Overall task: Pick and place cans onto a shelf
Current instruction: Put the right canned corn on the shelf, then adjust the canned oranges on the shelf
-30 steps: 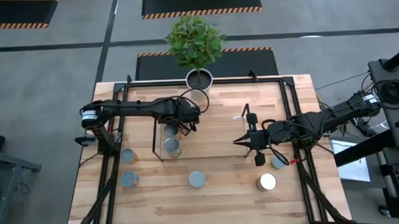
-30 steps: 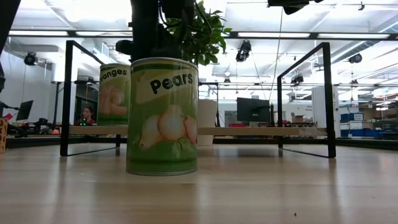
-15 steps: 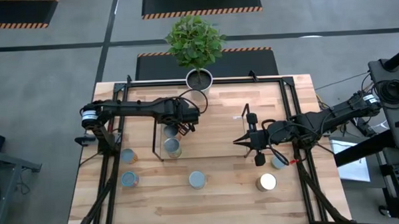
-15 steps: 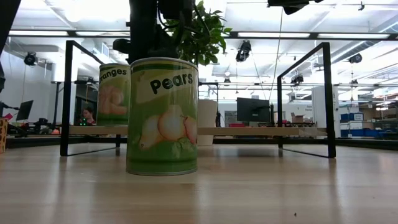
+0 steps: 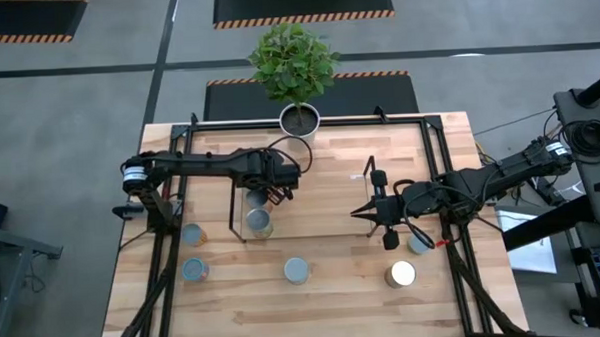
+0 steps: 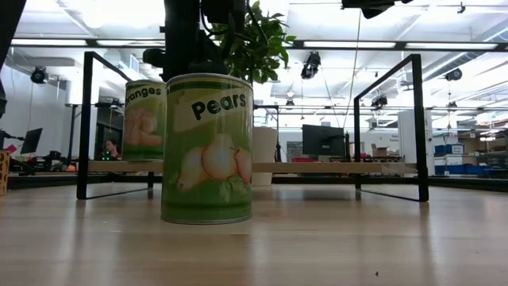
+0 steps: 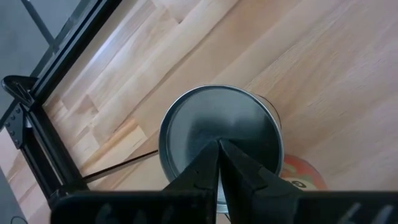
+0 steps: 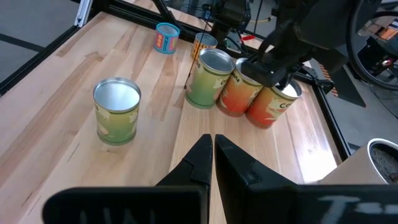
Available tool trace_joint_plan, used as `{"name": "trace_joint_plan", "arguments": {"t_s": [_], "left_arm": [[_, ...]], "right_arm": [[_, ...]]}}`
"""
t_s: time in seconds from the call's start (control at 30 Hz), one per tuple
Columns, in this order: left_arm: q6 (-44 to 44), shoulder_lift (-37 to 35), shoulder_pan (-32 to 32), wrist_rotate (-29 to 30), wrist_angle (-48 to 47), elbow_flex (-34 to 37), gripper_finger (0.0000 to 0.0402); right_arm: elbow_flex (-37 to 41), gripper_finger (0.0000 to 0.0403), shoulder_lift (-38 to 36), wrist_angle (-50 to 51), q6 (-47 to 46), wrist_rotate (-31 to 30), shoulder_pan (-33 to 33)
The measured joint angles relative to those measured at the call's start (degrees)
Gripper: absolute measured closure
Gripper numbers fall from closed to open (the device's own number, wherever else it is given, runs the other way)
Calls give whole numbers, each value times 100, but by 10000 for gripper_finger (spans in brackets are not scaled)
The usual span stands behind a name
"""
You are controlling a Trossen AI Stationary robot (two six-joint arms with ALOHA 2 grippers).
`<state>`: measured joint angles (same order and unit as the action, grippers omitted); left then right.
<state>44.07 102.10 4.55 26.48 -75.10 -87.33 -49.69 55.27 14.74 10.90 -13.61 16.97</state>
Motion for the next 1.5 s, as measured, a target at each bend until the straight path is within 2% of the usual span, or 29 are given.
{"name": "trace_joint_plan", "arguments": {"t_s": [0.37, 0.57, 0.7, 0.8, 0.9, 1.0, 1.1, 1.27, 1.5], "left_arm": [[0, -156, -40, -39, 3, 1, 402], [-18, -268, -111, 119, -35, -272, 402], [-531, -289, -468, 125, -37, -575, 402], [-1122, -289, -923, -402, -5, -754, 402], [-1299, -292, -1425, -1028, 204, -815, 402], [-1197, -262, -1855, -1196, 566, -821, 402], [-833, -131, -2086, -1033, 754, -822, 402], [-243, 228, -2095, -900, 864, -822, 402], [24, 656, -2086, -857, 257, -820, 402]], "right_arm": [[0, 394, 0, 0, 0, 0, 1], [0, 394, 0, -1, -2, 0, 1], [0, 394, 0, 5, -47, 0, 0], [0, 394, 0, 7, -50, -2, 2], [0, 394, 0, 4, -48, -2, 2], [0, 394, 0, -2, -48, -2, -1], [0, 394, 0, -48, -44, -2, -2], [0, 394, 0, -82, -39, -1, -2], [0, 394, 0, -86, -40, -2, -2]]}}
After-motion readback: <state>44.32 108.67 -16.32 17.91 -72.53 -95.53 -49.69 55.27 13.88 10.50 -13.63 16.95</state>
